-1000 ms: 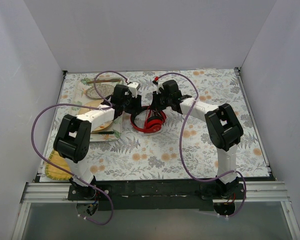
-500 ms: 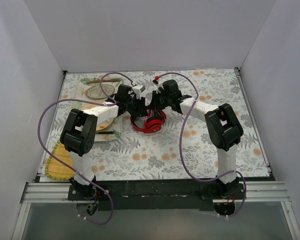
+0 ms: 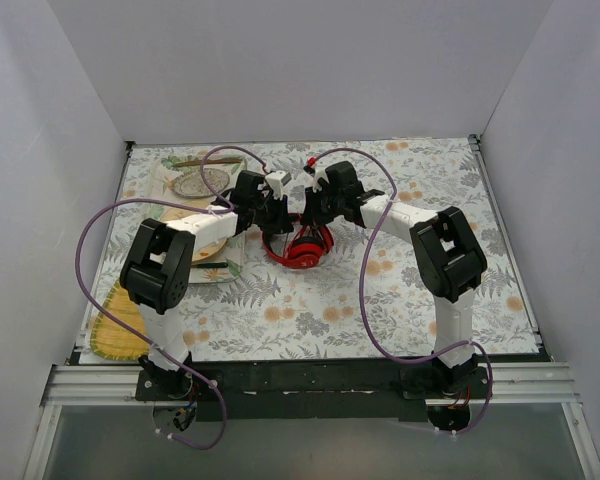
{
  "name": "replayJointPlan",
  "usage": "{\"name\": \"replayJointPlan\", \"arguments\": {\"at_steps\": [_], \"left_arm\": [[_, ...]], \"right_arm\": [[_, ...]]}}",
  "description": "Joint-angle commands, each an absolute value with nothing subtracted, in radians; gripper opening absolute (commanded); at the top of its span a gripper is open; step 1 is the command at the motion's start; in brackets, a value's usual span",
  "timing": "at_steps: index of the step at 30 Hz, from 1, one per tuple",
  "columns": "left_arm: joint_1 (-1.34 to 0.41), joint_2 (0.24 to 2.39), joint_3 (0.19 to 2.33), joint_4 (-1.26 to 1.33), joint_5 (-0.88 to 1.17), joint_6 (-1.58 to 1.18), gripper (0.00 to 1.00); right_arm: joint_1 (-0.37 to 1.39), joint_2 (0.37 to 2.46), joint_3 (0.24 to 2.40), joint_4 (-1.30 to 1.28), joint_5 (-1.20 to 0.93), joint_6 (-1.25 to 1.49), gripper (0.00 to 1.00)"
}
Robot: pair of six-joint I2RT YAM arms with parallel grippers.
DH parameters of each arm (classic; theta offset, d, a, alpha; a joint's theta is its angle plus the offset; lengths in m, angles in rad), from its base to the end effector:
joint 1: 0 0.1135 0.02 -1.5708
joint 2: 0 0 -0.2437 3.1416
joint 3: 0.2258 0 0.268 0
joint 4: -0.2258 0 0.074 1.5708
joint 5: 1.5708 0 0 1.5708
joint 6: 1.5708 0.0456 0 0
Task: Wrap the headphones
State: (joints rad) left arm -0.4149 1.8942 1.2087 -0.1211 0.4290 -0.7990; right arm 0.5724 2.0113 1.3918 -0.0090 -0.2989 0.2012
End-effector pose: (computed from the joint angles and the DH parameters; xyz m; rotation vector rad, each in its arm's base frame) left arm 0.3745 -0.1857 0.1423 -0.2679 2.5484 -1.0419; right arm 0.3849 0.2640 0.1620 -0.5888 2.1944 0.7512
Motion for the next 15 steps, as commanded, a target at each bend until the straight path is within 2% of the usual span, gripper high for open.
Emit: {"name": "replayJointPlan", "arguments": {"at_steps": [1,15], "left_arm": [[-0.417,1.781,1.169,-0.043,0.39,-0.822,0.0],[-0.417,1.756,1.134,0.026,0.379,-0.856,0.0]], "right_arm": [[0.574,2.019,1.41,-0.121,-0.347,0.135,0.01],[0.606,2.057,1.465,-0.175,-0.423,0.014,0.01]]}}
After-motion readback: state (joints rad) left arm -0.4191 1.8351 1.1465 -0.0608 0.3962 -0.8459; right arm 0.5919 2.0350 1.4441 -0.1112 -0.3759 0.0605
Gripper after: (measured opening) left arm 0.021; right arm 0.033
